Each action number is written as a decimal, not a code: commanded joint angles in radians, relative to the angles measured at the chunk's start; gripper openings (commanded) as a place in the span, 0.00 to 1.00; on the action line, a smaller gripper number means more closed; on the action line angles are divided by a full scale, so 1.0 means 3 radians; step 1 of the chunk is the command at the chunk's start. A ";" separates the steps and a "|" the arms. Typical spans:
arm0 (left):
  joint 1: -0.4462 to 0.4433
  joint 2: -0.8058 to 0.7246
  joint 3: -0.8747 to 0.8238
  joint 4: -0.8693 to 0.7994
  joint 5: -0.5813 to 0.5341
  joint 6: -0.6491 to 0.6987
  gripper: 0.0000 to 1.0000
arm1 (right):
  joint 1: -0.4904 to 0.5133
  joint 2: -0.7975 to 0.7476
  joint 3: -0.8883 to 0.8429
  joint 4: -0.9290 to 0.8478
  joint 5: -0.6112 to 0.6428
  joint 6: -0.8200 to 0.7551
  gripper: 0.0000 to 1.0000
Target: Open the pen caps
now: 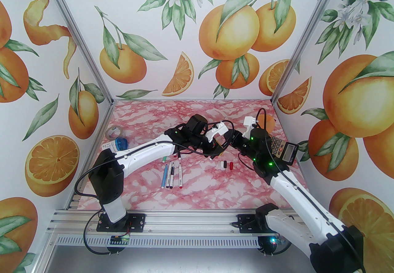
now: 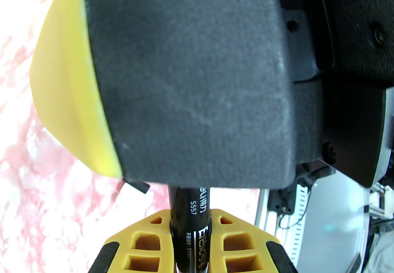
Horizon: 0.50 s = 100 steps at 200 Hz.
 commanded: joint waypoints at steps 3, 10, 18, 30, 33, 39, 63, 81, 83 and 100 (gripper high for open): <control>-0.0059 -0.0033 -0.0002 -0.0540 0.0598 0.0077 0.00 | -0.0293 -0.0016 -0.0053 0.0909 0.0210 -0.0091 0.09; -0.0052 -0.0029 -0.0002 -0.0535 0.0625 0.0076 0.00 | -0.0317 0.0002 -0.0048 0.0955 0.0115 -0.0107 0.09; -0.0036 -0.0025 0.0002 -0.0535 0.0655 0.0072 0.00 | -0.0338 0.0024 -0.0037 0.0973 0.0020 -0.0137 0.09; -0.0019 -0.0028 -0.0001 -0.0544 0.0632 0.0088 0.00 | -0.0347 0.0031 -0.0023 0.0967 -0.0024 -0.0160 0.09; -0.0017 -0.0028 0.0005 -0.0556 0.0611 0.0098 0.00 | -0.0349 0.0031 -0.0018 0.0946 -0.0019 -0.0162 0.09; -0.0016 -0.0028 0.0016 -0.0591 0.0551 0.0128 0.00 | -0.0361 0.0034 0.0002 0.0891 -0.0003 -0.0157 0.09; -0.0066 -0.0029 0.0056 -0.0760 -0.0012 0.0229 0.00 | -0.0430 0.0063 0.0049 0.0766 0.0094 0.0043 0.08; -0.0107 -0.0012 0.0077 -0.0872 -0.0374 0.0355 0.00 | -0.0433 0.0091 0.0117 0.0564 0.0327 0.0132 0.07; -0.0109 -0.0013 0.0076 -0.0872 -0.0403 0.0354 0.00 | -0.0433 0.0096 0.0122 0.0551 0.0351 0.0134 0.07; -0.0115 -0.0006 0.0085 -0.0890 -0.0508 0.0361 0.00 | -0.0435 0.0107 0.0156 0.0425 0.0542 0.0127 0.07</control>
